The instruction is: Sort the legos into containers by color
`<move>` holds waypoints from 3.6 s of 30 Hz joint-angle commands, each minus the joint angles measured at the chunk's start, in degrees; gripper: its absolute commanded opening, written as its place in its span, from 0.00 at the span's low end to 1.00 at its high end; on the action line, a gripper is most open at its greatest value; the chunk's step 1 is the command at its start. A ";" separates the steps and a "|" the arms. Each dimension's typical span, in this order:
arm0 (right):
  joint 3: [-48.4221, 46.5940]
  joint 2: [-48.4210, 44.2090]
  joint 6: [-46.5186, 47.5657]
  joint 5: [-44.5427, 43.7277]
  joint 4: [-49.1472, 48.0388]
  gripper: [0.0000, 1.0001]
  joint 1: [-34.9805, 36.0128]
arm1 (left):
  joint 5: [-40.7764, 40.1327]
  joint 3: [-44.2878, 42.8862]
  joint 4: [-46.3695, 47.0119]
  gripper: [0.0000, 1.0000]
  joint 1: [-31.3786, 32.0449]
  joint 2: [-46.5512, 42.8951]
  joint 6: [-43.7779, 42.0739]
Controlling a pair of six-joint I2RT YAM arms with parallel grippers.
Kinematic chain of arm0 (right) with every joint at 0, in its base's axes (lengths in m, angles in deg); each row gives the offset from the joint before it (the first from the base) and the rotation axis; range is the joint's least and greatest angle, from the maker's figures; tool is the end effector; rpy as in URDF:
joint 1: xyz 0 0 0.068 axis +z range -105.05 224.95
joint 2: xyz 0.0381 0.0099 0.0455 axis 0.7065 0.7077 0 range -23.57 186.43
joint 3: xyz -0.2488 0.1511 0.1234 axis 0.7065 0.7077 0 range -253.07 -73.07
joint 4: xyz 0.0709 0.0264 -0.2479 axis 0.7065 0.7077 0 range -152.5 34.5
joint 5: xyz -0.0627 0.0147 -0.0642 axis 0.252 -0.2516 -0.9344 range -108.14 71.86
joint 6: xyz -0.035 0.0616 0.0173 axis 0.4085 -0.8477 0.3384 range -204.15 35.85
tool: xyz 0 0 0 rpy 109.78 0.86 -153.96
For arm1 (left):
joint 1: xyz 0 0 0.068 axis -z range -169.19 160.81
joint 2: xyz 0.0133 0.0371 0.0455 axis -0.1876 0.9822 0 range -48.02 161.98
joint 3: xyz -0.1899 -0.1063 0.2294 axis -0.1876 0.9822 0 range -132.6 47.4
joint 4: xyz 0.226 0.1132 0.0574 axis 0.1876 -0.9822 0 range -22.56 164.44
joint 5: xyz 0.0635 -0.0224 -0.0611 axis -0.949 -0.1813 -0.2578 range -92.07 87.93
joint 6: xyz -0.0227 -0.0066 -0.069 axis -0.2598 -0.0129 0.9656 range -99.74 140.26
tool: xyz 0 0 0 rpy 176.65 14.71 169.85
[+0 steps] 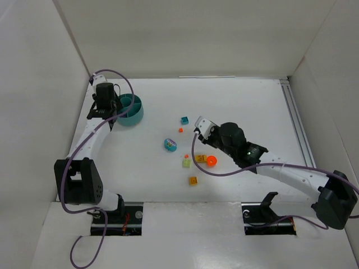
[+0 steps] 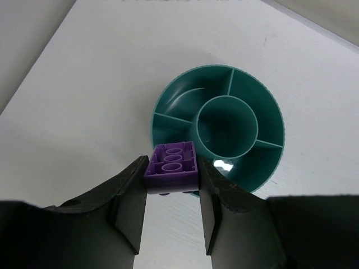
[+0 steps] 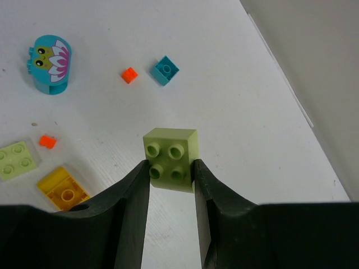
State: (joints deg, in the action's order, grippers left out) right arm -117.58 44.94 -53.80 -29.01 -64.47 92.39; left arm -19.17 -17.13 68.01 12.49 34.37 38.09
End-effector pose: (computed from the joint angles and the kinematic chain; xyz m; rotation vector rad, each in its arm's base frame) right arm 0.1957 0.1961 0.3066 -1.1236 1.5914 0.0118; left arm 0.3491 0.0076 0.3478 -0.4653 1.9201 0.0762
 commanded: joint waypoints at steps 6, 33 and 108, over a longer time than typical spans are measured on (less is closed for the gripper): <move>-0.22 -5.05 -0.73 2.70 -0.48 0.09 -2.79 | 9.89 2.13 8.99 0.00 -1.85 0.05 -6.57; 1.35 -6.11 -0.20 4.81 0.04 0.10 -3.93 | 2.96 5.81 9.86 0.00 -1.85 -2.67 -2.01; -0.57 -3.65 1.91 8.58 0.04 0.14 -4.46 | 13.41 1.16 5.12 0.67 -2.38 -3.00 -3.85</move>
State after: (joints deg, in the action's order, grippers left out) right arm -115.99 41.40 -52.60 -22.59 -62.84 88.41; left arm -6.74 -13.18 72.88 10.32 38.13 34.13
